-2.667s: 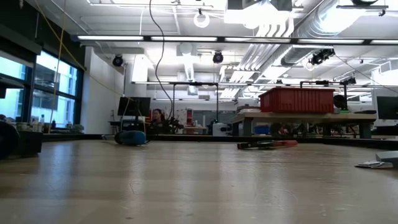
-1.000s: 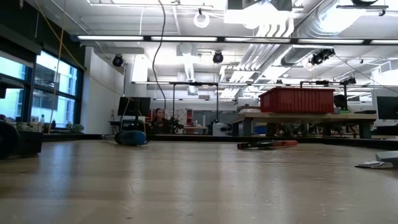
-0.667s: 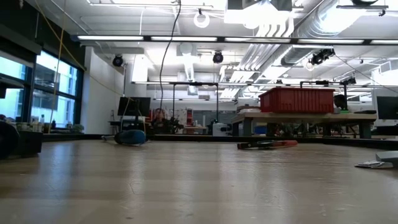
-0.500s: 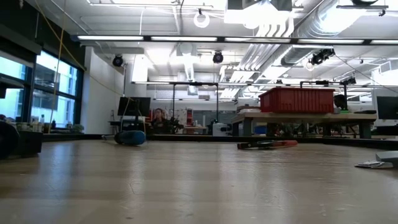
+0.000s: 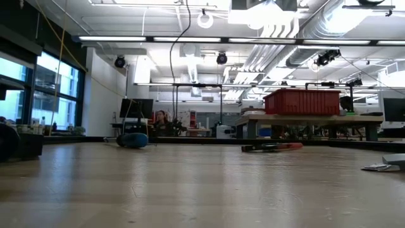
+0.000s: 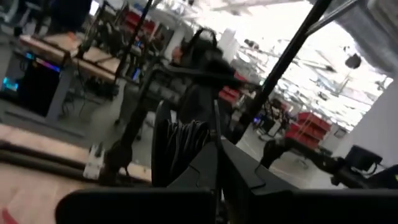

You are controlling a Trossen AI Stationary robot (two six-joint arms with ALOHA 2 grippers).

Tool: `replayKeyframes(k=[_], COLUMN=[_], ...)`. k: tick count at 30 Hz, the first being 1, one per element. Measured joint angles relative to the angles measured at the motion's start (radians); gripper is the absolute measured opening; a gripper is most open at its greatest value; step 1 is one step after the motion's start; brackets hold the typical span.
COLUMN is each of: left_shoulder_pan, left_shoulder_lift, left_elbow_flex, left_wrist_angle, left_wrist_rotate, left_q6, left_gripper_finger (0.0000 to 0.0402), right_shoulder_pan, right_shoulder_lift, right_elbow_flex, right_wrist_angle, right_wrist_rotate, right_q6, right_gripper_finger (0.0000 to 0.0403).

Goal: Coil cords
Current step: Coil the black wire onto the black spool

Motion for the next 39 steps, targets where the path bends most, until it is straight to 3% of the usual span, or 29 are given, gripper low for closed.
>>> replayKeyframes(k=[6, 9, 16, 22, 27, 35, 39], left_shoulder_pan=[0.0, 0.0, 0.001, -0.001, 0.013, 0.037, 0.053], left_shoulder_lift=[0.0, 0.0, 0.0, 0.024, 0.033, 0.033, 0.032], left_elbow_flex=[0.0, 0.0, 0.0, 0.0, 0.0, 0.0, 0.0], left_wrist_angle=[-0.064, -0.045, 0.123, 0.283, 0.23, 0.183, 0.137], left_wrist_rotate=[-0.004, -0.053, -0.088, -0.085, -0.105, -0.271, -0.221], left_q6=[0.03, 0.036, 0.025, -0.073, -0.021, 0.072, 0.039], left_gripper_finger=[0.0001, 0.0001, 0.0001, 0.0001, 0.0001, 0.0001, 0.0001], right_shoulder_pan=[0.0, 0.0, 0.001, 0.001, 0.001, 0.015, 0.016], right_shoulder_lift=[0.0, 0.0, 0.001, 0.018, 0.019, 0.019, 0.01], right_elbow_flex=[0.0, 0.0, 0.0, 0.0, 0.0, 0.0, 0.0], right_wrist_angle=[0.063, 0.059, -0.018, -0.032, -0.025, -0.024, -0.032], right_wrist_rotate=[0.0, -0.008, -0.012, -0.013, -0.077, -0.105, -0.105], right_q6=[0.008, 0.049, 0.079, 0.082, 0.122, 0.132, 0.129], right_gripper_finger=[0.0, 0.0, 0.0, 0.0, 0.0, 0.0, 0.0])
